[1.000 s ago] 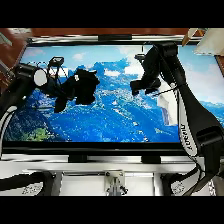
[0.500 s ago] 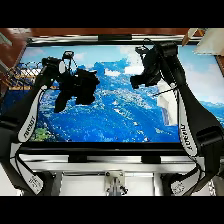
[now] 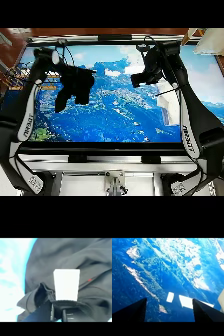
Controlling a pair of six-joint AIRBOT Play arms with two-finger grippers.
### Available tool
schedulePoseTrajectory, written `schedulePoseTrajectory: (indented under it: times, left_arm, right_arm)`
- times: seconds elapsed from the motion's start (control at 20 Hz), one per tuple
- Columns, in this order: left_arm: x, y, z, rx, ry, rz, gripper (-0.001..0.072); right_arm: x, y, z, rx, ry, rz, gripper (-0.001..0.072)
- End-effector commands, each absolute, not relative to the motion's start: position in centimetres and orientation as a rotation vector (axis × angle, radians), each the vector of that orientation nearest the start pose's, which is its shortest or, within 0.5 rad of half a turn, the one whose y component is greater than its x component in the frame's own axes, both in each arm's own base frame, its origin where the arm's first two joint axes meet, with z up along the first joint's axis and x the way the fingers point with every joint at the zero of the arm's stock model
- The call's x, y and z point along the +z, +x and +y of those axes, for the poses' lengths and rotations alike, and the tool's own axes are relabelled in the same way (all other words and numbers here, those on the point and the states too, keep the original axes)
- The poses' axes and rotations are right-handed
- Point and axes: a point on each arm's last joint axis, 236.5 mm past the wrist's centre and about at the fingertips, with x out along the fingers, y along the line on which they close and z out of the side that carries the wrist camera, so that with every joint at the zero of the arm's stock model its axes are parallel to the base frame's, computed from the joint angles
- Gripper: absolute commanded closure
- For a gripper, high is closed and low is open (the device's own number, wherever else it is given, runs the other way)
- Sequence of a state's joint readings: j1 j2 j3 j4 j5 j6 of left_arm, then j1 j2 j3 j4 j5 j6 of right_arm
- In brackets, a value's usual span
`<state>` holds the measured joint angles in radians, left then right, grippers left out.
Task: Fold the shirts.
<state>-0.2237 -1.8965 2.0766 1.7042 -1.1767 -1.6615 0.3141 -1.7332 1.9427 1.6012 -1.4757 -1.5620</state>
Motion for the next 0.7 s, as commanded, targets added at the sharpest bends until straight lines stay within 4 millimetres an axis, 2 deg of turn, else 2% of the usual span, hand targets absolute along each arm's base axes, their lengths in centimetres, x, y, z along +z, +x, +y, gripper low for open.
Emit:
schedulePoseTrajectory:
  times: [0.0,0.05,0.1,0.15,0.2,0.25,0.35,0.4,0.5,0.6,0.65]
  left_arm:
    - [20.8,55.4,-11.9,-0.129,0.12,0.696,0.0674]
    - [25.7,52.7,-13.3,-0.168,0.115,0.605,0.0674]
    - [29.7,49.6,-14.8,-0.214,0.107,0.533,0.0674]
    - [32.1,46.5,-16.3,-0.257,0.081,0.497,0.0674]
    - [33.2,43.3,-18.0,-0.302,0.041,0.497,0.0674]
    - [33.2,40.8,-19.6,-0.344,0.022,0.515,0.0674]
    - [30.4,36.9,-23.5,-0.434,-0.004,0.583,0.0674]
    - [27.7,35.4,-25.7,-0.473,-0.014,0.635,0.0674]
    - [21.0,32.9,-30.3,-0.532,-0.023,0.748,0.0674]
    - [13.7,31.1,-33.4,-0.544,-0.027,0.863,0.0652]
    - [10.9,30.5,-33.9,-0.525,-0.035,0.924,0.0346]
  right_arm:
    - [11.1,45.8,13.3,0.229,-0.243,1.192,0.0034]
    - [14.0,45.2,11.9,0.187,-0.263,1.135,0.0034]
    - [16.9,44.5,10.6,0.151,-0.274,1.072,0.0034]
    - [20.2,43.5,9.2,0.115,-0.28,0.998,0.0034]
    - [23.1,42.3,8.1,0.083,-0.273,0.932,0.0034]
    - [26.0,40.8,7.1,0.053,-0.24,0.867,0.0034]
    - [30.2,37.4,6.0,0.029,-0.153,0.776,0.0034]
    - [31.5,35.8,5.6,0.024,-0.115,0.751,0.0034]
    - [33.2,33.1,5.4,0.038,-0.053,0.723,0.0034]
    - [33.9,31.9,5.9,0.072,-0.031,0.713,0.0034]
    - [33.7,31.7,6.0,0.079,-0.03,0.723,0.0034]
